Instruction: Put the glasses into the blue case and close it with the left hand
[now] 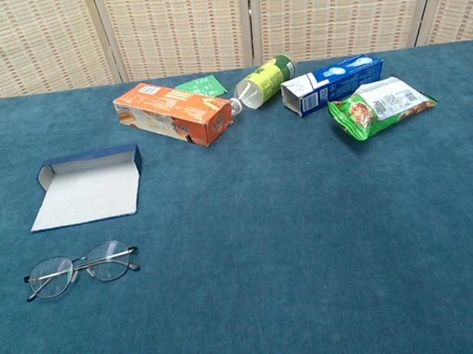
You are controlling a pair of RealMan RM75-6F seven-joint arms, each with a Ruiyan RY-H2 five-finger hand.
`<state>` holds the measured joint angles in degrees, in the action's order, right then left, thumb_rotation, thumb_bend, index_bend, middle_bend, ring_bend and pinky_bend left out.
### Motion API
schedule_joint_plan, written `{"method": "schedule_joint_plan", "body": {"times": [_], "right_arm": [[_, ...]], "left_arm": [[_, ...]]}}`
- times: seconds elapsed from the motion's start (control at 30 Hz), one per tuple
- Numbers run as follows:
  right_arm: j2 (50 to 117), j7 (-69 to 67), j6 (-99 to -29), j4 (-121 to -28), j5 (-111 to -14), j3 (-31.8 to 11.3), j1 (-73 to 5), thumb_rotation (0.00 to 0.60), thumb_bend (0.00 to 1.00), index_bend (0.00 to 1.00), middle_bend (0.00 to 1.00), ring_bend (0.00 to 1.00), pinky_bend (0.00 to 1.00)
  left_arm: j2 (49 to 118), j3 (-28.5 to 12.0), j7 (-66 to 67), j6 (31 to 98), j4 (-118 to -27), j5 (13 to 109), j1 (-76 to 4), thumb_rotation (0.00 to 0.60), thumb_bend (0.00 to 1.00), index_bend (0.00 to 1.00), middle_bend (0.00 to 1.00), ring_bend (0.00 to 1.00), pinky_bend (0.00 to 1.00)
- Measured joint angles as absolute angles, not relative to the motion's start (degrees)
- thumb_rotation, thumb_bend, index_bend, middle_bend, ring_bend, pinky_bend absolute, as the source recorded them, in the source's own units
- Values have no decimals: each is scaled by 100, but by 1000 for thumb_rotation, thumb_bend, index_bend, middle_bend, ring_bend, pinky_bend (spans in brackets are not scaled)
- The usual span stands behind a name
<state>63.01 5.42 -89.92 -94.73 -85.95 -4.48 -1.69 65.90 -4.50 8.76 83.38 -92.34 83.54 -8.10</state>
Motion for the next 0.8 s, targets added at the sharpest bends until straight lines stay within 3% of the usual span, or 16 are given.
{"method": "schedule_joint_plan", "body": {"times": [0.17, 0.27, 0.4, 0.5, 0.63, 0.8], "right_arm": [[6247, 517, -9043, -9527, -8616, -504, -174, 600, 270, 49, 169, 176, 320], [6217, 520, -9045, -9544, -8613, -541, -192, 600, 270, 48, 169, 176, 320], [6176, 533, -9008, -9575, -8631, -564, -232, 600, 270, 48, 169, 176, 320], [6164, 535, -8978, -9587, -8621, -577, -251, 600, 270, 48, 169, 177, 320], [6147, 541, -8915, -9600, -8602, -578, -276, 600, 270, 48, 169, 176, 320], [6139, 538, -8868, -9592, -8549, -582, -285, 600, 269, 48, 169, 177, 320]], "left_arm": [[6540, -516, 871, 8376, -9281, 8369, -851, 600, 345, 0, 0, 10, 5], [6543, -562, 836, 8414, -9269, 8466, -909, 600, 345, 0, 20, 105, 163], [6533, -622, 756, 8316, -9261, 8574, -1079, 600, 345, 67, 244, 315, 520], [6537, -683, 705, 8156, -9284, 8637, -1274, 600, 345, 220, 540, 545, 709], [6567, -752, 671, 7797, -9373, 8680, -1576, 600, 345, 361, 798, 782, 867], [6665, -804, 829, 7191, -9528, 8703, -2037, 600, 345, 389, 919, 916, 973]]}}
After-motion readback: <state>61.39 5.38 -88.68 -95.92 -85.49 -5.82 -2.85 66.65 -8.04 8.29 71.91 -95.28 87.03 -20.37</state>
